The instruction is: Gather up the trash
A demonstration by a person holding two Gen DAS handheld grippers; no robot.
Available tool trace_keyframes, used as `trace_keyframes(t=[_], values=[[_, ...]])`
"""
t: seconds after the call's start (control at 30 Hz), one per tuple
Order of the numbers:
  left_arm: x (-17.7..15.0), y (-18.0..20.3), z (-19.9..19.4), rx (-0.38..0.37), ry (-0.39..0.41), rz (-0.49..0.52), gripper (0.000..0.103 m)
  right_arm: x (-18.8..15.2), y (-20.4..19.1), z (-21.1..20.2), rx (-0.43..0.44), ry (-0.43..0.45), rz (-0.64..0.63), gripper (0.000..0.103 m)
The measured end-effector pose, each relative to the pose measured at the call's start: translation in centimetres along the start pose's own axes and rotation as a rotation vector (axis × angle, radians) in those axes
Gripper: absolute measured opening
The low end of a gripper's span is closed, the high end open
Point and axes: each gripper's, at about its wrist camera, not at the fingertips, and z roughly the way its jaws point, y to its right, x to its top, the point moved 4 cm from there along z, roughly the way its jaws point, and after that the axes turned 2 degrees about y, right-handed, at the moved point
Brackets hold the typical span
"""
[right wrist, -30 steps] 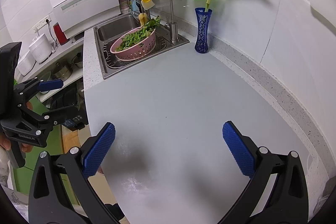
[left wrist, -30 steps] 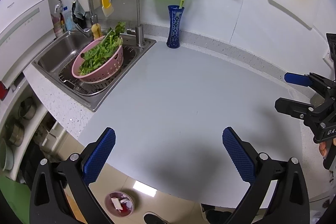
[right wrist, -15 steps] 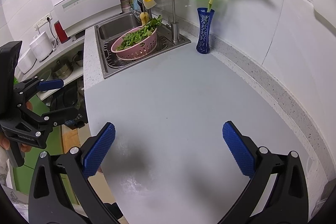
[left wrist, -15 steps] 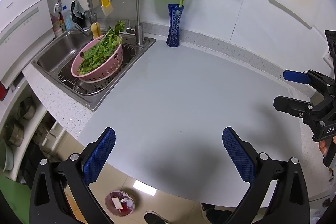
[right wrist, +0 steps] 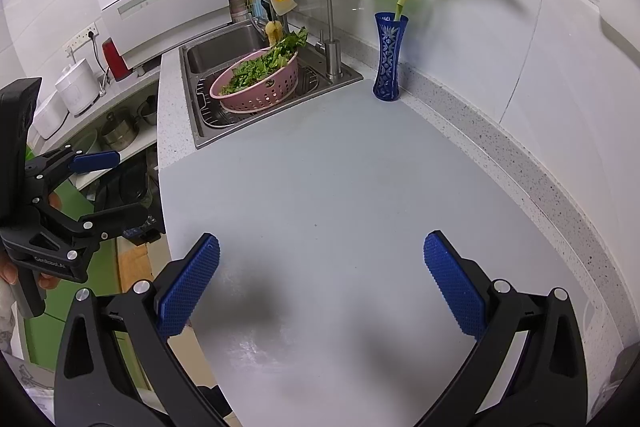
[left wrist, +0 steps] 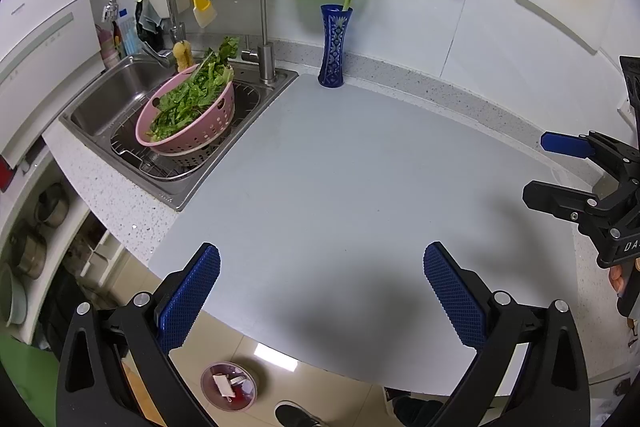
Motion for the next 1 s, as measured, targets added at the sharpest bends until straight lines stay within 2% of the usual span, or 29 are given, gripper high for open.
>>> trace_keyframes(t=[1.0], values=[[-0.10, -0.19, -0.03, 0.008, 0.003, -0.002, 0.098, -0.05, 0.44, 0.49, 0.002, -0.006, -0.002, 0.100]])
